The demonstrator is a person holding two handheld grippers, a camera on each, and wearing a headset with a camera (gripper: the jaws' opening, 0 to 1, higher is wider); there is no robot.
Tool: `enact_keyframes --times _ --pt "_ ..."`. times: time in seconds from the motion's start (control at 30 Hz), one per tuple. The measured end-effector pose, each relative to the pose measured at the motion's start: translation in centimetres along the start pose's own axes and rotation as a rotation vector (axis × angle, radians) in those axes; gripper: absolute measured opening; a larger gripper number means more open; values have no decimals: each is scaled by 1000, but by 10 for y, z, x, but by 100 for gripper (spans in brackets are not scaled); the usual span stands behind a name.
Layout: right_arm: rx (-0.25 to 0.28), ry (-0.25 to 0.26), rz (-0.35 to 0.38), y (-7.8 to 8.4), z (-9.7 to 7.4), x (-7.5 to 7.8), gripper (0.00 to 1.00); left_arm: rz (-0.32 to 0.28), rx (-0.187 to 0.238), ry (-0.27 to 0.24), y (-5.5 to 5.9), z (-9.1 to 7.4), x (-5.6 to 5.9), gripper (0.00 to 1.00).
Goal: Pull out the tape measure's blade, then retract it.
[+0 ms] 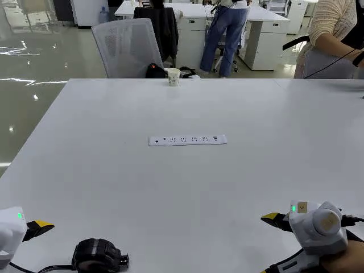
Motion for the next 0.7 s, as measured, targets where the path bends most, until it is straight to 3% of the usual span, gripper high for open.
enact_keyframes --times 0.23,0.5,0.7 --pt "-9 -20 -19 -8 9 0 99 57 -32 30 -7 6 -2 99" --pt "-20 -49 -45 -20 23 1 99 169 -87 65 -16 18 -5 99" --pt "-23 -64 -63 -29 33 0 99 196 -97 83 -22 26 -8 99"
Point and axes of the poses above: the centre of the closed fingertips' face, and the gripper's own axes: z roughly forward along the fingers, x roughly to its right, y roughly out of its underside, the point moved 10 cm from there along -z, roughly backward along the fingers, and after that the axes turned 3 degrees about -y, right-handed, at the moved point
